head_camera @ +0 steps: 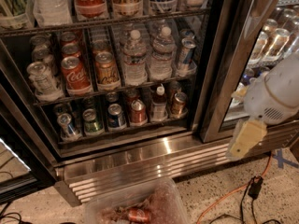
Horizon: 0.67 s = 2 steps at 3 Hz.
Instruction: Pick green can from bottom shelf of fridge
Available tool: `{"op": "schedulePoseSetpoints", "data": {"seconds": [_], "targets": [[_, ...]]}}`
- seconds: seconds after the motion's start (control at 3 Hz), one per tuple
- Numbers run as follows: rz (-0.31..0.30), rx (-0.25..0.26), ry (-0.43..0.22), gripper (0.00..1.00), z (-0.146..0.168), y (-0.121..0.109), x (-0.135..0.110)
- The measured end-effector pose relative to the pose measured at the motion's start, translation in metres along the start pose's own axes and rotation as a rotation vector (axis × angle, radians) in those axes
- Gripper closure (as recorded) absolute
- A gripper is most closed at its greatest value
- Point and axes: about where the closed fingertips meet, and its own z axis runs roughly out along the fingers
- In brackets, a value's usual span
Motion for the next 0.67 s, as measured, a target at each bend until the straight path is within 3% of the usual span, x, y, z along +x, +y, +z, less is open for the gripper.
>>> {"op": "schedulePoseSetpoints", "data": {"seconds": [0.33,0.67], "targets": [[0.067,-0.026,-0.058,0.0,0.074,0.007,0.013],[0.069,0.036,-0.086,0.0,0.078,-0.009,0.007]]}}
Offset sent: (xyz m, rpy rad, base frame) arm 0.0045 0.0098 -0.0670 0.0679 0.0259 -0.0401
